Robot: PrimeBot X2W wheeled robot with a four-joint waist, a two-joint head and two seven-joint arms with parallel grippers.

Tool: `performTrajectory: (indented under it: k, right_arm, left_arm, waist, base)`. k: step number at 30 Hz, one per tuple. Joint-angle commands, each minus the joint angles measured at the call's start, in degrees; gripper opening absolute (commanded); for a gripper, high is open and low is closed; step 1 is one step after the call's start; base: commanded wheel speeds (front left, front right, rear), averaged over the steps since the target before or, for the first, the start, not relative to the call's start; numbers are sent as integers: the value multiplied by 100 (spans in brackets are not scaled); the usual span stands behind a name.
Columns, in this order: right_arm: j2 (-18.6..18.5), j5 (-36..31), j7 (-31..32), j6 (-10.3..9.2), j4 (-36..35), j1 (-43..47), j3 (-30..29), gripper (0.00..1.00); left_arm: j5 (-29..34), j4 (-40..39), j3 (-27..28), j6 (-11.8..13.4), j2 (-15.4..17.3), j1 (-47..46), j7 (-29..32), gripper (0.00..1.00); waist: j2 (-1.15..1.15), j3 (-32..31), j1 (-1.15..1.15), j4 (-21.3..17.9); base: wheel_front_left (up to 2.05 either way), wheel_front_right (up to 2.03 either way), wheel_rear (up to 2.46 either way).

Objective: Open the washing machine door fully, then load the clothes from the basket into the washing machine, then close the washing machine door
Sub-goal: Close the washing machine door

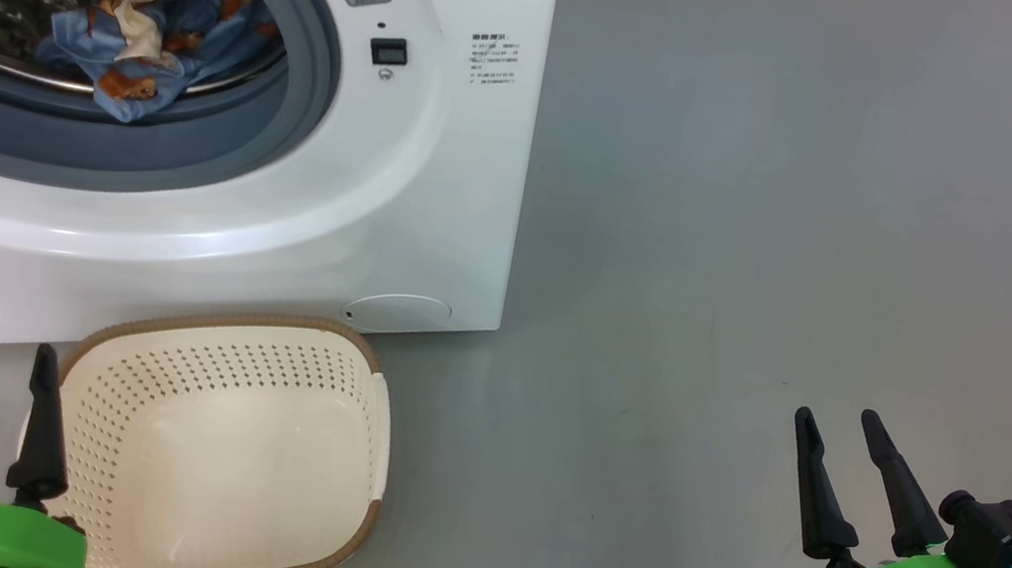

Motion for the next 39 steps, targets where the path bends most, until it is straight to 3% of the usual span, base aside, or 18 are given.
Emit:
performTrajectory:
  k: [1, 31, 39]
  right_arm:
    - [-57, 19, -68, 9, -116, 37, 153, 100]
    - [-16, -4, -68, 9, -161, -8, 146, 100]
    - [-76, -55, -68, 9, -206, -56, 236, 100]
  left_arm:
    - [2, -141, 159, -8, 139, 24, -30, 100]
    - [68, -172, 179, -8, 105, -22, -31, 100]
    - [45, -274, 149, -8, -44, -42, -31, 100]
  waist:
    - [0, -1, 0, 3]
    - [0, 35, 0, 90]
    - [0, 56, 0, 448]
  base:
    - [0, 0, 0]
    - [-60, 60, 0]
    - [0, 0, 0]
